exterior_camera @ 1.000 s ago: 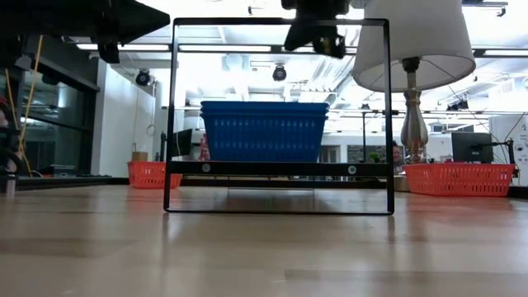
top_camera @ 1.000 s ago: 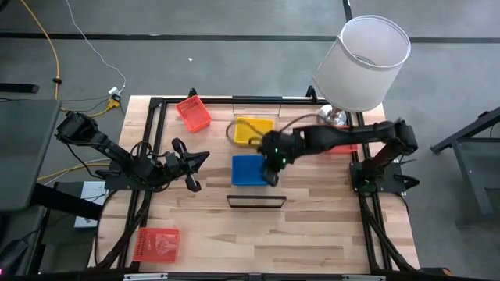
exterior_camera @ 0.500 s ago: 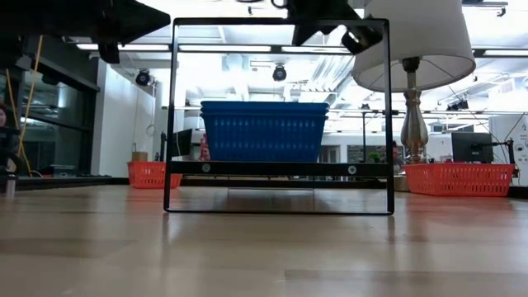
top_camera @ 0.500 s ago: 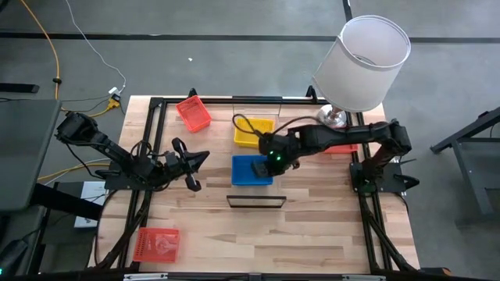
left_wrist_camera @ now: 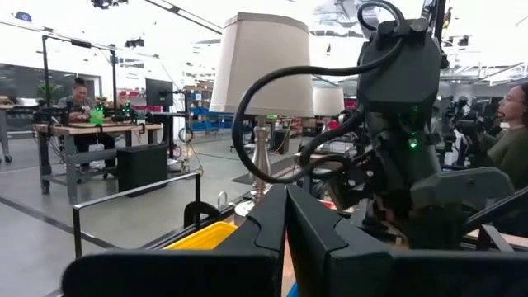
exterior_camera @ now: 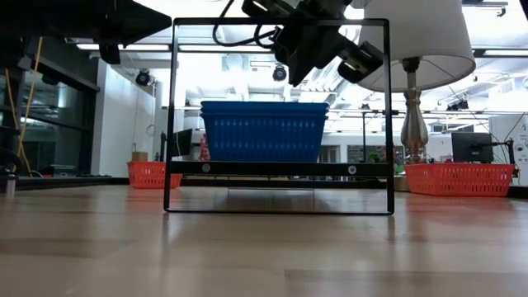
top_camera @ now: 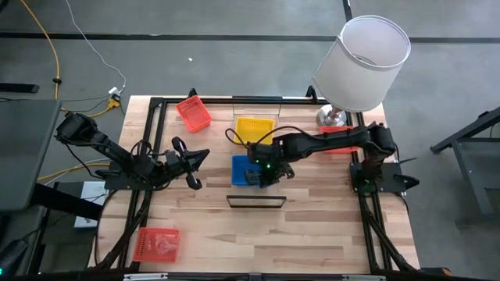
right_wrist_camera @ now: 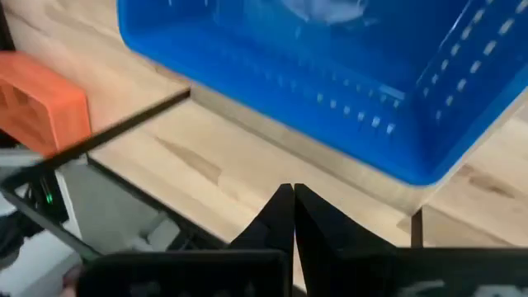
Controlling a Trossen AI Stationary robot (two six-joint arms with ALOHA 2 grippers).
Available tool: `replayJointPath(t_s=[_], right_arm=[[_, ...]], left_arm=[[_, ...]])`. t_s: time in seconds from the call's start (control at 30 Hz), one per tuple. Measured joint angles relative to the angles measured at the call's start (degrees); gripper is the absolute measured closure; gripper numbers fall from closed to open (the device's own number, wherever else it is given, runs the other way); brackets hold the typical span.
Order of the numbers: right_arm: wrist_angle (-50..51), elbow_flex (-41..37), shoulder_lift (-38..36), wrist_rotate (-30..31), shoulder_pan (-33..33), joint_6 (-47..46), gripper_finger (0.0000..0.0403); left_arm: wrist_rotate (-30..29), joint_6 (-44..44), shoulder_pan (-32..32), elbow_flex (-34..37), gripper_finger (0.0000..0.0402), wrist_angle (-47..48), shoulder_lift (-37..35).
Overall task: Stack baskets on shelf by color
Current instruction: Stack the blue bin on top of the blue bin on the shelf
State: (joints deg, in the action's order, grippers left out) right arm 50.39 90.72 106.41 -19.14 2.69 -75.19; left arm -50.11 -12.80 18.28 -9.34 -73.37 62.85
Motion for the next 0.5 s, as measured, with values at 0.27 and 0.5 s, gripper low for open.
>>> replayJointPath(t_s=[0.27,0.5], right_arm=[[1.10,-0.02,0.74,-0.83,0.01,0.14,0.0403],[2.20,-0.04,2.13,-1.45,-0.05,0.15,0.0402]], left_arm=[[0.00,-0.43,0.00,-0.02,0.0398,0.01,0.01],[0.01,-0.39,0.00,-0.02,0.0398,0.07,0.01]])
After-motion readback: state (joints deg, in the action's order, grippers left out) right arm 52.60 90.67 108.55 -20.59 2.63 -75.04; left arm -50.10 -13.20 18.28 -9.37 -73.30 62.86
